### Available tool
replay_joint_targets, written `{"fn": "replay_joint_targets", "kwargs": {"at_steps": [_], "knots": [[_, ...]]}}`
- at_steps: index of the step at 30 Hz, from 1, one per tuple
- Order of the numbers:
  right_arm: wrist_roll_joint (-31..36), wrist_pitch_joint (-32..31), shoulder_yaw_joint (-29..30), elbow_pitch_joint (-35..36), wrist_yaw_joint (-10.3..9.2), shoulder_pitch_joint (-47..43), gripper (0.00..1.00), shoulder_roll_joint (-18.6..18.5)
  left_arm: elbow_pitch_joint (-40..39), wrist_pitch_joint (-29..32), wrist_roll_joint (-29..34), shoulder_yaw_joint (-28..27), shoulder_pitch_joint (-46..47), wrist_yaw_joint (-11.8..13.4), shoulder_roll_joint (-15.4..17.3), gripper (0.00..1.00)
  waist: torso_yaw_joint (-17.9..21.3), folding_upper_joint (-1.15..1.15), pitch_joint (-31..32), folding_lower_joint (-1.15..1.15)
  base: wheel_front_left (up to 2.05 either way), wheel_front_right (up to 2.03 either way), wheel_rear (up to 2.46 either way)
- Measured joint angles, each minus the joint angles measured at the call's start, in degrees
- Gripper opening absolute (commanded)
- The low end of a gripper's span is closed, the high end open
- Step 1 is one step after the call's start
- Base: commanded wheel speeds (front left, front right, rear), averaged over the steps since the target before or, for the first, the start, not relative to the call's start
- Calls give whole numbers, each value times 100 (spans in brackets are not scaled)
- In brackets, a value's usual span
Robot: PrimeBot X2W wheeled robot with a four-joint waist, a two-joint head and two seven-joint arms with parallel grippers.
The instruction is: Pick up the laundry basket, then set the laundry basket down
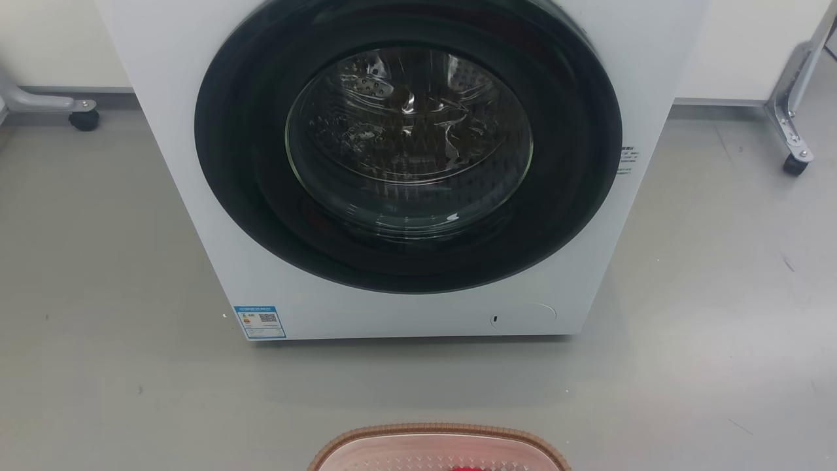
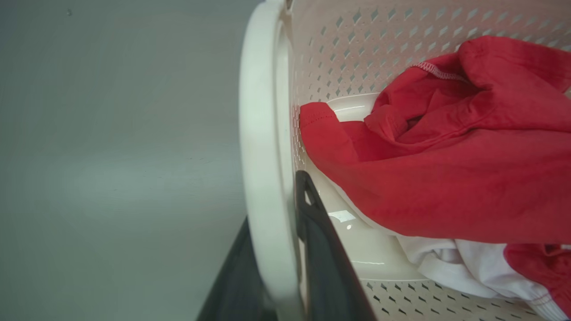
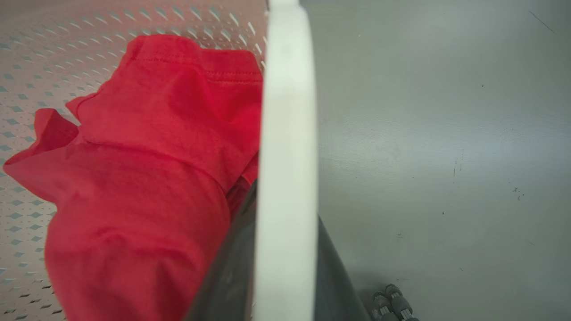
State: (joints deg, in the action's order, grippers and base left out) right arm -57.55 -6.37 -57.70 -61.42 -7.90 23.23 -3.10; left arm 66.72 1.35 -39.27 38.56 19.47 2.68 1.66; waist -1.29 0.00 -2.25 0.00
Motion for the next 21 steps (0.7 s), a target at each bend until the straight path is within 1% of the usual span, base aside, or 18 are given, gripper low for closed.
{"fn": "replay_joint_targets", "kwargs": {"at_steps": [21], "knots": [[-204, -59, -204, -55, 0, 30, 0, 4, 58, 58, -100, 126, -2, 34, -1, 0, 10, 0, 11, 0, 0, 0, 0]]}}
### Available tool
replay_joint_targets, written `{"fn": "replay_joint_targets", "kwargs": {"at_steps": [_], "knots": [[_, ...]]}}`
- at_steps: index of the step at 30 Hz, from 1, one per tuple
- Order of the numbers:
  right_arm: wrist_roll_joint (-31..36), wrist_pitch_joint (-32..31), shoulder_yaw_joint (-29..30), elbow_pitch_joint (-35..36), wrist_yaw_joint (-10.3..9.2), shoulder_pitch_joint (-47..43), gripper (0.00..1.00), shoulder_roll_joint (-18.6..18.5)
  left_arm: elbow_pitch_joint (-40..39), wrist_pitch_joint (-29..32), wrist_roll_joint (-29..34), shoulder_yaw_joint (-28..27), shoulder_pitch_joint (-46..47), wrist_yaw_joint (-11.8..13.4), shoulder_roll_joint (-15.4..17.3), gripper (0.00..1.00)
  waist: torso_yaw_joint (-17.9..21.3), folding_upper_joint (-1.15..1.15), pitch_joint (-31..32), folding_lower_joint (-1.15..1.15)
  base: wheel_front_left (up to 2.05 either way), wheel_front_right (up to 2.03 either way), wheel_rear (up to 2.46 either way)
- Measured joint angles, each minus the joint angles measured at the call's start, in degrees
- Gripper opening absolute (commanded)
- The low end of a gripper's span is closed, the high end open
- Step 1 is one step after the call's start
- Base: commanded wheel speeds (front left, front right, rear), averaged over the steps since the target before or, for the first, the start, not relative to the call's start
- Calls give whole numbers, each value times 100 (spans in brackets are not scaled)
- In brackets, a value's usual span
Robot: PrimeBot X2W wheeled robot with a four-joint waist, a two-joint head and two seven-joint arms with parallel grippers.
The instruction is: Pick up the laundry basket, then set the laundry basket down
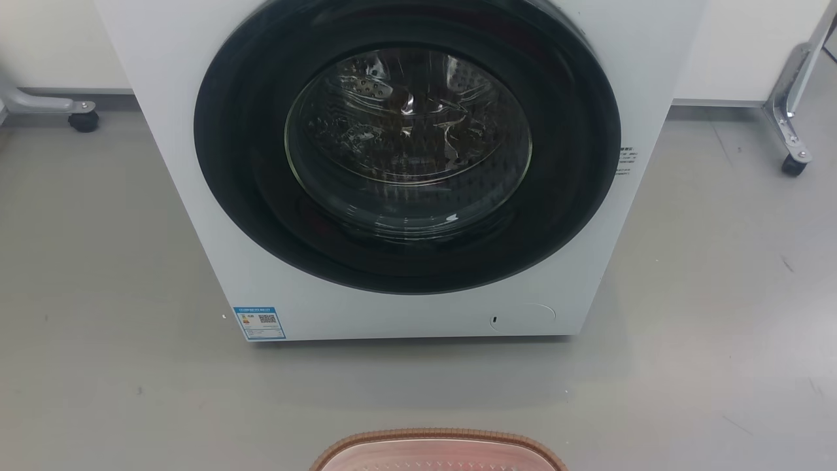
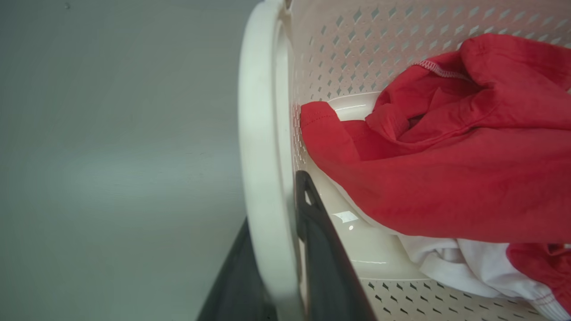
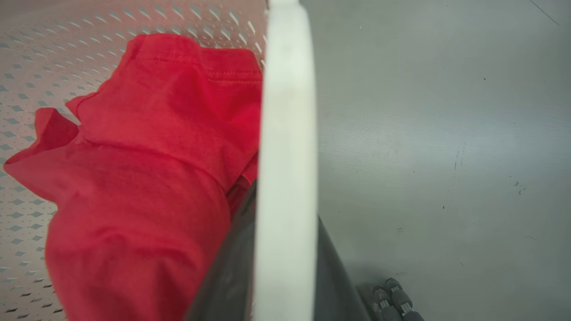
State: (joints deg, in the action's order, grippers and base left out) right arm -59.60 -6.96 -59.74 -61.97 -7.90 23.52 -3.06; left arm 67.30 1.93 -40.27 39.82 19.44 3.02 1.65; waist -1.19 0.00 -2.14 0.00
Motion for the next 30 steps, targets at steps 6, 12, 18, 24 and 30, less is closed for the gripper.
{"fn": "replay_joint_targets", "kwargs": {"at_steps": [6, 12, 18, 24, 30], "knots": [[-100, 2, -59, -9, 0, 0, 0, 0, 7, 7, -13, 33, 0, 1, 1, 0, -2, 0, -9, 0, 0, 0, 0], [-111, 25, -108, -20, 0, 7, 0, -1, 3, 5, -121, 81, 0, 2, 2, 0, -5, 0, -70, 0, 0, 0, 0], [-170, 100, -115, -21, 0, 85, 0, -3, -13, -48, -162, 76, 24, 8, 13, 0, -2, 0, -237, 0, 0, 0, 0], [-183, 177, -171, -16, 0, 438, 0, -11, -64, -92, -187, 25, 326, 55, 24, 0, 8, 0, -498, 0, 0, 0, 0], [-136, 297, -156, -25, 0, 1056, 0, -46, -126, -212, -187, -57, 842, 83, 47, 0, 14, 0, -925, 1, 0, 0, 0]]}}
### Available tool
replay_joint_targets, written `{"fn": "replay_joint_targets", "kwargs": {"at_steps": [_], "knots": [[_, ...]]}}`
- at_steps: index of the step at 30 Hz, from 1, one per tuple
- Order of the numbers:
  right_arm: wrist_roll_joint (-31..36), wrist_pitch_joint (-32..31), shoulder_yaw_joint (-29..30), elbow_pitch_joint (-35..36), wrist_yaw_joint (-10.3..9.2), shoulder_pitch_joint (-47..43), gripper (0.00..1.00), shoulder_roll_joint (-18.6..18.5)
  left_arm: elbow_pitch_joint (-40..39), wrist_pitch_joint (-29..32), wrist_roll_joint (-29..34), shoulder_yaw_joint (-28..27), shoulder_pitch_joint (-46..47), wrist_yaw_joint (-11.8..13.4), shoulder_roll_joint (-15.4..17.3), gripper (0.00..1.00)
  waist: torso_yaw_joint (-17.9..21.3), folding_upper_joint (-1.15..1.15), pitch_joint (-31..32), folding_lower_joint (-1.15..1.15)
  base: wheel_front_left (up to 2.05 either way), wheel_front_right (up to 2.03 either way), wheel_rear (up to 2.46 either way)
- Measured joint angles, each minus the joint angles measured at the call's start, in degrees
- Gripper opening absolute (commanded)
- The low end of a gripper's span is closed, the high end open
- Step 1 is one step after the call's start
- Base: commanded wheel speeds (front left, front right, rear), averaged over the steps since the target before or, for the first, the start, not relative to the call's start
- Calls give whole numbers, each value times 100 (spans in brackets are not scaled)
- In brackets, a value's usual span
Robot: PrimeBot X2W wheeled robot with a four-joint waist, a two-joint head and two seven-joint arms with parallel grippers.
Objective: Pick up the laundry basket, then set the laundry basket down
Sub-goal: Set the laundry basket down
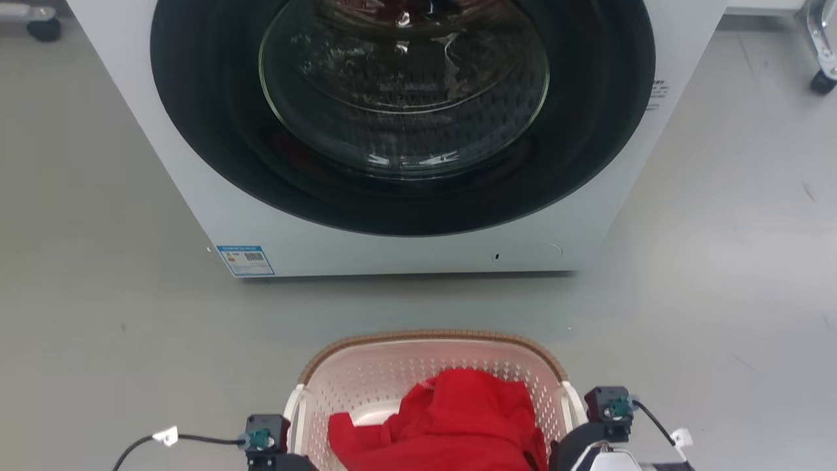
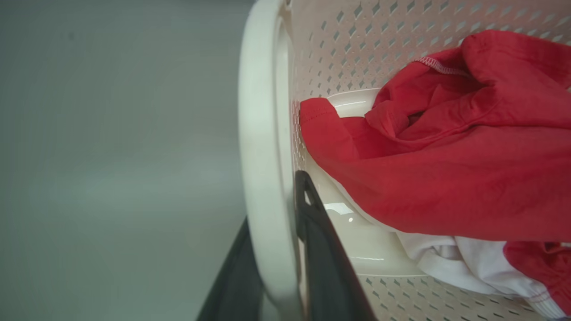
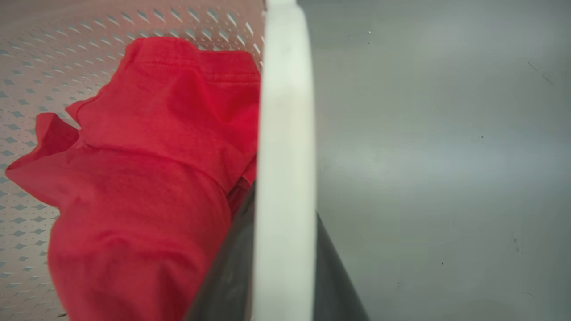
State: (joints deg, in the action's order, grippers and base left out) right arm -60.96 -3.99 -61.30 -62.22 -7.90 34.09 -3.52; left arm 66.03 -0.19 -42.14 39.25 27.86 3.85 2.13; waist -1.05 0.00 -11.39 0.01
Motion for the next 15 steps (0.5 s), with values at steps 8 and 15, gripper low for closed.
{"fn": "replay_joint_targets", "kwargs": {"at_steps": [8, 15], "knots": [[43, 131, 58, -3, 0, 724, 0, -22, -65, -144, 1, -124, 639, 45, 31, 0, 2, 0, -616, 0, 0, 0, 0], [96, 307, 110, -90, 0, 1263, 0, -27, -121, -265, 1, -203, 1136, 78, 47, 0, 8, -1, -1200, 1, 0, 0, 0]]}}
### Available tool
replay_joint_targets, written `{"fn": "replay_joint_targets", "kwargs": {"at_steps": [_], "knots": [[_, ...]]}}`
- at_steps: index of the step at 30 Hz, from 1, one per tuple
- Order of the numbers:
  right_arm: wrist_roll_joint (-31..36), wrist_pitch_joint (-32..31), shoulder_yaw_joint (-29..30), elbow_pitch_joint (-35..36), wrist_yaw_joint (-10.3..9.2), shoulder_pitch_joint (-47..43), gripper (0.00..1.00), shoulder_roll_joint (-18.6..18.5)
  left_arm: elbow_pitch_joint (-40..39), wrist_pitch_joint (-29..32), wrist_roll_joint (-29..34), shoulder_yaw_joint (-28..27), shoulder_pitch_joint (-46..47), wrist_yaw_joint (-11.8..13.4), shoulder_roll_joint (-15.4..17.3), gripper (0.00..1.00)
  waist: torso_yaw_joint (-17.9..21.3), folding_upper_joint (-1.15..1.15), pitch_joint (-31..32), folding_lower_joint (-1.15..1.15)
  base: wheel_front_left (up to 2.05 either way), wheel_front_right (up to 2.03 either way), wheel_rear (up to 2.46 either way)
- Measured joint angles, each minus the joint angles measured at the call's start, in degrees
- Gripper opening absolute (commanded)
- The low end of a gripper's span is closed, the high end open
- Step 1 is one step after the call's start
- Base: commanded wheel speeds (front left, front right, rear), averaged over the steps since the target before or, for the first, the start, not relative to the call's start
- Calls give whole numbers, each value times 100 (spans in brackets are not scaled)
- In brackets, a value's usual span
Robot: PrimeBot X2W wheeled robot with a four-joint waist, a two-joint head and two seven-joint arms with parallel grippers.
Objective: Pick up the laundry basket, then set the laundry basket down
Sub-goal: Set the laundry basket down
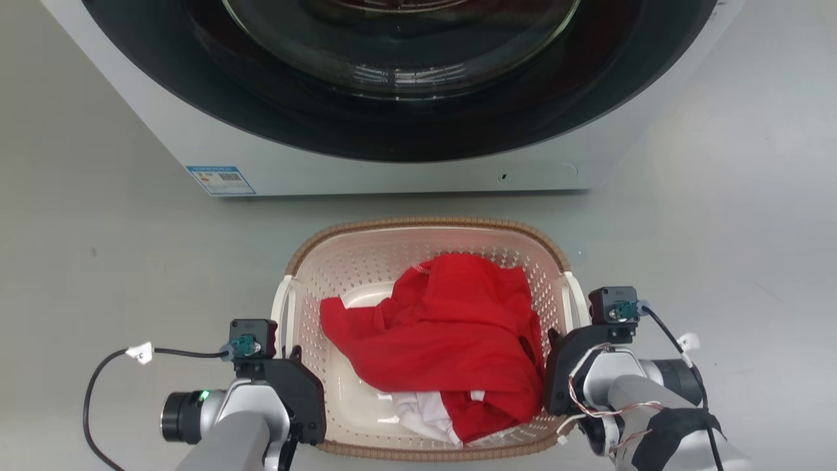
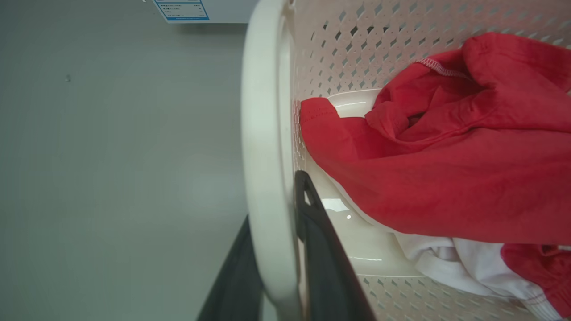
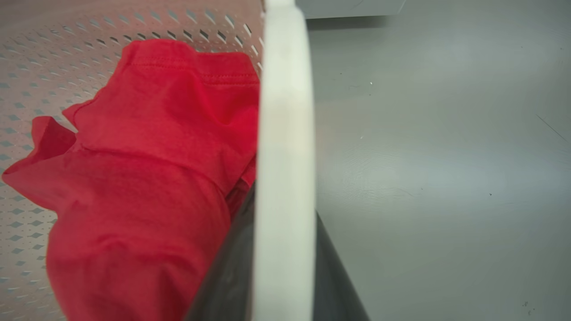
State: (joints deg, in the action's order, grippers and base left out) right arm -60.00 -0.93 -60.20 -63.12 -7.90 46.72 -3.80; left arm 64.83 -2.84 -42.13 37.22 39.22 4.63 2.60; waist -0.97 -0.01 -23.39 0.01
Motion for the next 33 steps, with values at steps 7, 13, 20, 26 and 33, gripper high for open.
{"fn": "replay_joint_targets", "kwargs": {"at_steps": [7, 13, 20, 26, 33], "knots": [[108, 168, 62, -130, 1, 534, 0, -3, -37, -164, 2, -68, 442, 42, -2, 0, -1, 0, -598, 0, 0, 0, 0], [193, 312, 90, -223, 1, 1064, 0, -9, -81, -290, 10, -148, 871, 88, 16, 0, -27, 0, -1110, 0, 0, 0, 0], [282, 460, 96, -311, 2, 1530, 0, -9, -103, -428, 20, -203, 1298, 89, 68, 0, -78, -1, -1710, 0, 0, 0, 0], [323, 566, 104, -388, 2, 1818, 0, -11, -123, -499, 38, -232, 1611, 91, 79, 0, -114, 0, -2140, 0, 0, 0, 0], [420, 727, 129, -426, 2, 2282, 0, -25, -153, -644, 90, -276, 2073, 98, 103, 0, -159, 0, -2737, 0, 0, 0, 0]]}}
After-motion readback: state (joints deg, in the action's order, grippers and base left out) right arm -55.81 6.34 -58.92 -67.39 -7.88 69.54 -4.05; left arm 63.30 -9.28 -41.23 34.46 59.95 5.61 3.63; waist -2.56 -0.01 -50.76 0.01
